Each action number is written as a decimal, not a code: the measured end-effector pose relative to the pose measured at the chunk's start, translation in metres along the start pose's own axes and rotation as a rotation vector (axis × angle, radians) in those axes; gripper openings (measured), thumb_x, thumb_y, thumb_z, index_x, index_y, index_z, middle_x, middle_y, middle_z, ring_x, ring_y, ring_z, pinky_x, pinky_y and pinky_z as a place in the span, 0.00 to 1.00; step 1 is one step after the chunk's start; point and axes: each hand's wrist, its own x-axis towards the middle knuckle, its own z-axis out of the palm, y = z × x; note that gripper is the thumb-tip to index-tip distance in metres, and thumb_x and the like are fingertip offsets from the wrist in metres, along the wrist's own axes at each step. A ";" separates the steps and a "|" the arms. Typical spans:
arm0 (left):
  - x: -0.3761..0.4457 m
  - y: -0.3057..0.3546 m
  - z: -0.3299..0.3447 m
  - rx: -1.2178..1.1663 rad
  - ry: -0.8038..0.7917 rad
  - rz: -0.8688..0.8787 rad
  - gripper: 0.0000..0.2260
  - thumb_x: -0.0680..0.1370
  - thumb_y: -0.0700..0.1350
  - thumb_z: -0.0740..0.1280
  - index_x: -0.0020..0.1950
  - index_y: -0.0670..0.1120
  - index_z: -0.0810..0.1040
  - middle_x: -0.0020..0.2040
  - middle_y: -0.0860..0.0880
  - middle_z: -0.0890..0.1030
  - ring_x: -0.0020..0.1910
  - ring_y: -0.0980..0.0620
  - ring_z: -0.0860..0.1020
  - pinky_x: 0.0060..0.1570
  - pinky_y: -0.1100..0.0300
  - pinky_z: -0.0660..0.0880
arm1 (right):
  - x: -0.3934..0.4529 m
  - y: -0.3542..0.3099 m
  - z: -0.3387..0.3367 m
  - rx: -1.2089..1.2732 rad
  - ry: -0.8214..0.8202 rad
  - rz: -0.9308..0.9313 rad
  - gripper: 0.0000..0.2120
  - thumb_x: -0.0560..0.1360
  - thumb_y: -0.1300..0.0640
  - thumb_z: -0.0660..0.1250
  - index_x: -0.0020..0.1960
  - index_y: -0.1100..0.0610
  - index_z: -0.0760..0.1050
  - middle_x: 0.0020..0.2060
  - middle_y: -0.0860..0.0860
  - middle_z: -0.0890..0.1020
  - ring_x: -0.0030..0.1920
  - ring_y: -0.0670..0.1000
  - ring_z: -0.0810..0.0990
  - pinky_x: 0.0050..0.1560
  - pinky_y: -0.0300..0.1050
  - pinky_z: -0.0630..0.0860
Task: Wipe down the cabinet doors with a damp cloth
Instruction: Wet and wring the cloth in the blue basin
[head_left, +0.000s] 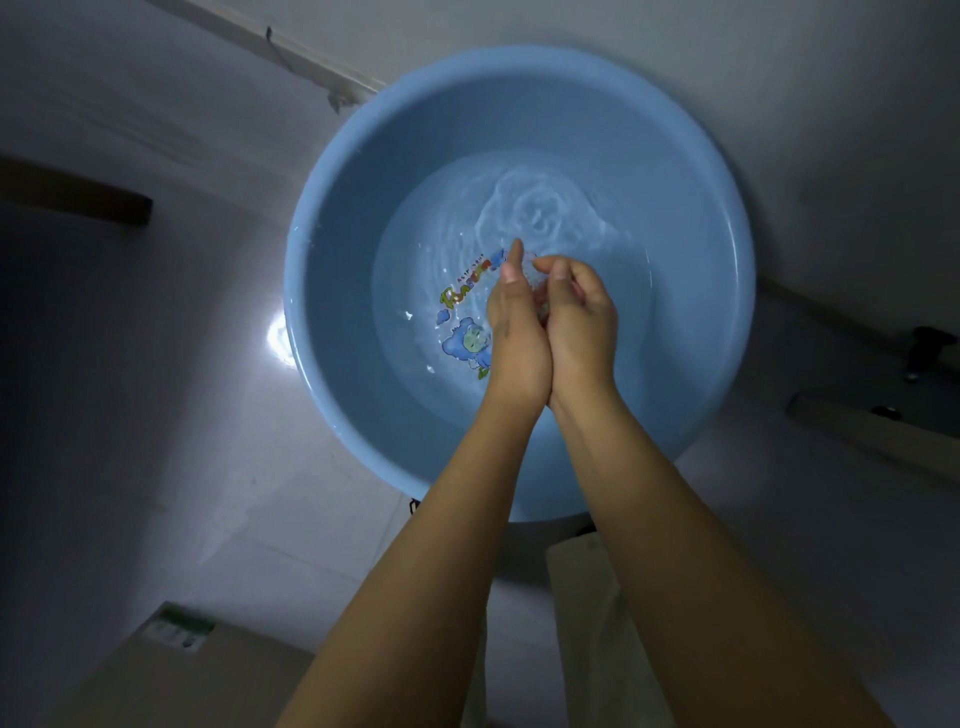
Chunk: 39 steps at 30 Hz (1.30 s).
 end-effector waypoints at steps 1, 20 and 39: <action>0.000 0.000 -0.001 0.012 0.008 0.012 0.25 0.75 0.69 0.50 0.71 0.65 0.65 0.69 0.48 0.72 0.65 0.55 0.73 0.69 0.53 0.66 | -0.002 -0.003 0.000 -0.005 0.009 -0.003 0.15 0.81 0.56 0.59 0.36 0.52 0.74 0.28 0.45 0.77 0.29 0.42 0.76 0.35 0.35 0.72; 0.004 -0.001 -0.019 0.055 0.044 0.065 0.33 0.69 0.71 0.48 0.71 0.62 0.66 0.72 0.51 0.67 0.70 0.55 0.67 0.71 0.49 0.63 | -0.013 -0.010 0.011 0.042 -0.135 0.103 0.34 0.83 0.54 0.56 0.17 0.52 0.71 0.17 0.44 0.72 0.21 0.41 0.73 0.31 0.35 0.69; -0.185 0.218 -0.011 0.448 -0.289 0.230 0.03 0.80 0.43 0.64 0.48 0.44 0.74 0.37 0.49 0.79 0.36 0.52 0.78 0.43 0.53 0.77 | -0.152 -0.196 -0.097 -0.051 -0.127 -0.192 0.09 0.81 0.53 0.59 0.60 0.45 0.70 0.59 0.47 0.77 0.58 0.45 0.76 0.61 0.40 0.72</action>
